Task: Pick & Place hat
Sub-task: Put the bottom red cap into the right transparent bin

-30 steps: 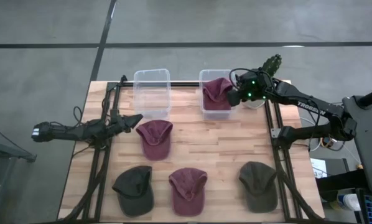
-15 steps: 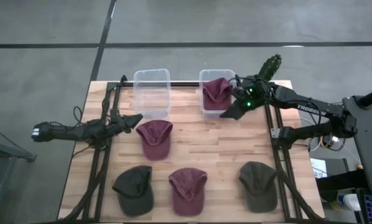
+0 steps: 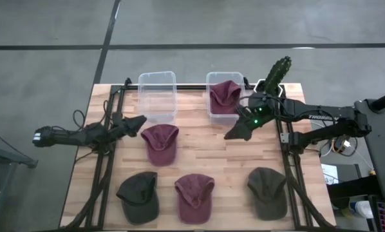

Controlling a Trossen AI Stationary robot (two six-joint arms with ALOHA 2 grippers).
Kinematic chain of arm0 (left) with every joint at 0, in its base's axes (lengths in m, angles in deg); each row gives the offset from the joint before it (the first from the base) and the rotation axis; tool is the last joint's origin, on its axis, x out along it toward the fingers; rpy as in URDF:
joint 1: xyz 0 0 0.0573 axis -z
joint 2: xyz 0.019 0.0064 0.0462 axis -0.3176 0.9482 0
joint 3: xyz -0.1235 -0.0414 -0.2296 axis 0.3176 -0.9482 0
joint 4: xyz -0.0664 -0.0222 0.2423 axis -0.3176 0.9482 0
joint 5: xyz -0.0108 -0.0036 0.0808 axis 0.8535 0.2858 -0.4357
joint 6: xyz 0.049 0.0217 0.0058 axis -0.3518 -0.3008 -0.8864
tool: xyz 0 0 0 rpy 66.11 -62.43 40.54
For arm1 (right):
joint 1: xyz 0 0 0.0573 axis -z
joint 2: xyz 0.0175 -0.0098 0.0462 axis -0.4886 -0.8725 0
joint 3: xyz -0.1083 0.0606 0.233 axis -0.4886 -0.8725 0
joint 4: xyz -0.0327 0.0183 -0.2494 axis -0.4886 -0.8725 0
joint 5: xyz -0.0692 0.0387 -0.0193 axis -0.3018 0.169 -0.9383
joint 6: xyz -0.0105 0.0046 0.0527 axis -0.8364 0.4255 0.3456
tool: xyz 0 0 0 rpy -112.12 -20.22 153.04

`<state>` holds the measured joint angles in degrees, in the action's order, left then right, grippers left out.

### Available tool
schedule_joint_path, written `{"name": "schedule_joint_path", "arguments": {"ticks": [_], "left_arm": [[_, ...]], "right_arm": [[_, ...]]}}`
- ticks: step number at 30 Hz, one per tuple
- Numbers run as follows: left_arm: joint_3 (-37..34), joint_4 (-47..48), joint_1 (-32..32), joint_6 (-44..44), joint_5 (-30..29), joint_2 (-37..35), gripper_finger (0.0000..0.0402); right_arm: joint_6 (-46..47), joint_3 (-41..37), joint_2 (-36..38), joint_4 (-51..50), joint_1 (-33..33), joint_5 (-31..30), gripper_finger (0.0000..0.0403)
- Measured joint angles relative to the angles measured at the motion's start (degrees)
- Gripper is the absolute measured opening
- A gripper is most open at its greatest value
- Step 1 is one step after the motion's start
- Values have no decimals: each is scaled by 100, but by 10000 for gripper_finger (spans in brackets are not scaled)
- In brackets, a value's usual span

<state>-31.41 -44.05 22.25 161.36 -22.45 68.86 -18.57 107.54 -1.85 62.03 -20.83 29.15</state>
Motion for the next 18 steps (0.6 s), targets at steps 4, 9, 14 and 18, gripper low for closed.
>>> {"name": "schedule_joint_path", "arguments": {"ticks": [4, 9, 14, 18], "left_arm": [[-1, -25, 0, 21, -2, 0, 193], [0, -48, 0, 405, -4, 0, 193], [0, -43, 2, 362, -125, 0, 193], [-2, -43, 1, 390, -201, 0, 193]], "right_arm": [[67, 0, 0, 0, -201, -44, 162], [348, 0, -2, 9, -574, -522, 160], [433, -31, -2, -4, -1036, -1427, 157], [845, -33, -4, 6, -1340, -1757, 155]]}}
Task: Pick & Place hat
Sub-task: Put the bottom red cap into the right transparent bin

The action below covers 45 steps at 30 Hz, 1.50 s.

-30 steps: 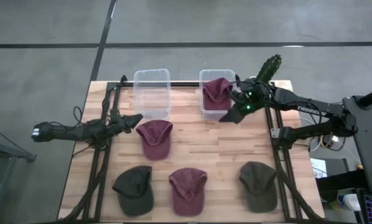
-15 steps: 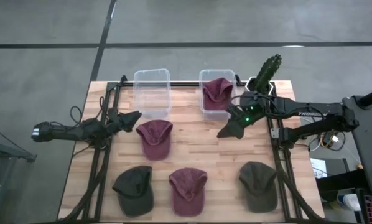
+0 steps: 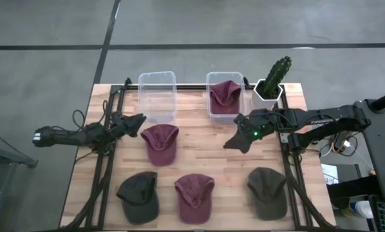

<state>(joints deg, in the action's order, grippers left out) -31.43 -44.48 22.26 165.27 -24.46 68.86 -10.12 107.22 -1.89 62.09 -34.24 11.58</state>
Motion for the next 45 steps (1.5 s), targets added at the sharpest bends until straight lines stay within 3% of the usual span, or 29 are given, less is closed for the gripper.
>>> {"name": "schedule_joint_path", "arguments": {"ticks": [9, 15, 24, 36, 45], "left_arm": [[2, 2, -2, -81, 58, 0, 193], [2, 2, 0, 108, 461, 0, 193], [2, 2, -1, 38, 1043, 0, 193], [2, 3, -2, -26, 1355, 0, 193], [2, 13, -1, -22, 1509, 0, 193]], "right_arm": [[585, -9, 0, 3, -557, -956, 155], [1052, -9, 0, 5, -735, -1566, 146], [2095, -9, -67, 8, -1176, -1595, 145], [2826, -9, -654, 30, -1739, -1325, 146], [2991, -9, -1152, 87, -1806, -1196, 143]]}}
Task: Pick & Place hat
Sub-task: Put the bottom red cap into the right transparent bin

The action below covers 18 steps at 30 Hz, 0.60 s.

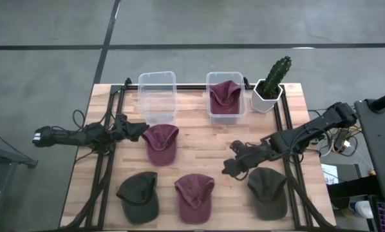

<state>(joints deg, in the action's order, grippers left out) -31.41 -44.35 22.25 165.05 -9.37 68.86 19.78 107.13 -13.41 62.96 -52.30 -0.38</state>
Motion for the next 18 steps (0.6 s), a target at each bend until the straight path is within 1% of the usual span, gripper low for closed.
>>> {"name": "schedule_joint_path", "arguments": {"ticks": [4, 11, 18], "left_arm": [[0, 0, 0, 2, 8, 2, 193], [-2, 0, 0, 7, 15, 1, 193], [0, 8, 1, 9, 30, 2, 193]], "right_arm": [[29, 0, -218, 45, 2, 61, 145], [185, 0, -571, 91, 3, 554, 138], [270, 0, -897, 673, 0, 709, 132]]}}
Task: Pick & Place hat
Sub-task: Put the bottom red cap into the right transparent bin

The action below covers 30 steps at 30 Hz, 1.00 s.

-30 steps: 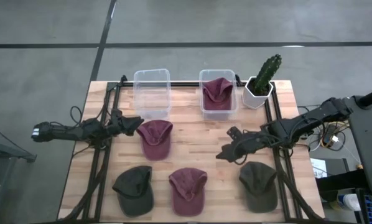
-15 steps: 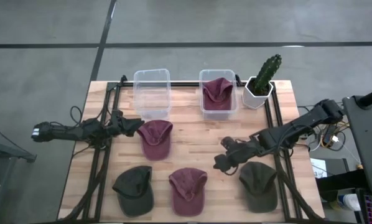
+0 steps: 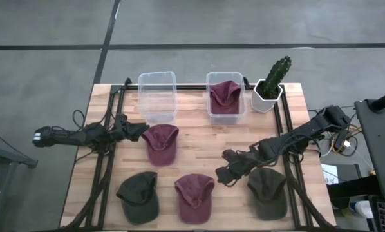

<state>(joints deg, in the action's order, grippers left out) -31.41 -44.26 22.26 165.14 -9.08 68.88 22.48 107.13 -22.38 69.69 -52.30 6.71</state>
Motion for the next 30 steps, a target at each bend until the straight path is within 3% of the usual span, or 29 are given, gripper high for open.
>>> {"name": "schedule_joint_path", "arguments": {"ticks": [10, 30], "left_arm": [[-2, 20, 0, 0, 0, -2, 193], [0, 31, -2, 7, 15, 0, 193]], "right_arm": [[29, 0, -507, 1018, -36, 66, 128], [98, 0, -531, 1048, -109, 38, 118]]}}
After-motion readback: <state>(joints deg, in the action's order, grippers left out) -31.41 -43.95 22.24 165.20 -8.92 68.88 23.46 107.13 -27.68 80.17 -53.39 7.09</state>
